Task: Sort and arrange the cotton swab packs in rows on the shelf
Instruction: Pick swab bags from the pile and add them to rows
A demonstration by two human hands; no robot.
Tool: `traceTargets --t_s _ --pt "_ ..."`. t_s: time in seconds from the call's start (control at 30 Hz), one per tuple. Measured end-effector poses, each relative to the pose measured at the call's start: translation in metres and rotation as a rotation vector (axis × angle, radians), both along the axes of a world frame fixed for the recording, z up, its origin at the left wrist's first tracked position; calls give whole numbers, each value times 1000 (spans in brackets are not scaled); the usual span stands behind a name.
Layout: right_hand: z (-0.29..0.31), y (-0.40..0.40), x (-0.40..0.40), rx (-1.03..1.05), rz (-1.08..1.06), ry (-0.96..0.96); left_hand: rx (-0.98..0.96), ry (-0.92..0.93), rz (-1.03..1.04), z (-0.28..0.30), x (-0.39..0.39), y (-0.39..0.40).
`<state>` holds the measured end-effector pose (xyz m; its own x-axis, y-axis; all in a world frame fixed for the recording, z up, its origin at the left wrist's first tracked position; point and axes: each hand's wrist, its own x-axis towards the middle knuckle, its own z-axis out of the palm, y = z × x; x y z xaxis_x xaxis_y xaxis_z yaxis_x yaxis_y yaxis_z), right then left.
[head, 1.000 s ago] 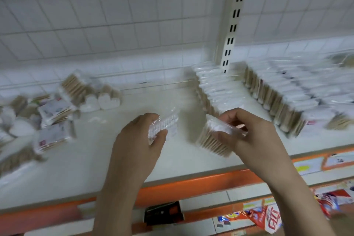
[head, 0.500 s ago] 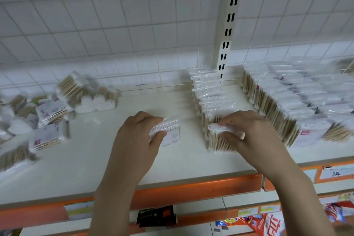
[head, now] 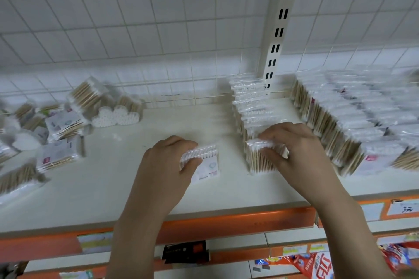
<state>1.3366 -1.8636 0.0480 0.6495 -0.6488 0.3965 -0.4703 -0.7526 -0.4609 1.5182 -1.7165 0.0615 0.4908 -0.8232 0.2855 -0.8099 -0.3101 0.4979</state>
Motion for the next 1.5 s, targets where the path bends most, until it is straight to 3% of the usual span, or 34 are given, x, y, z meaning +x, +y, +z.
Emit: traceTargets --t_s 0.33,0.73,1.5 --pt "10 6 -14 14 -46 -17 -76 8 -91 9 -15 -9" --pt "17 11 -55 -1 -165 -34 -89 -111 -300 11 -72 -49" --pt "11 13 -54 34 -122 8 -153 -111 -203 -21 -83 -72"
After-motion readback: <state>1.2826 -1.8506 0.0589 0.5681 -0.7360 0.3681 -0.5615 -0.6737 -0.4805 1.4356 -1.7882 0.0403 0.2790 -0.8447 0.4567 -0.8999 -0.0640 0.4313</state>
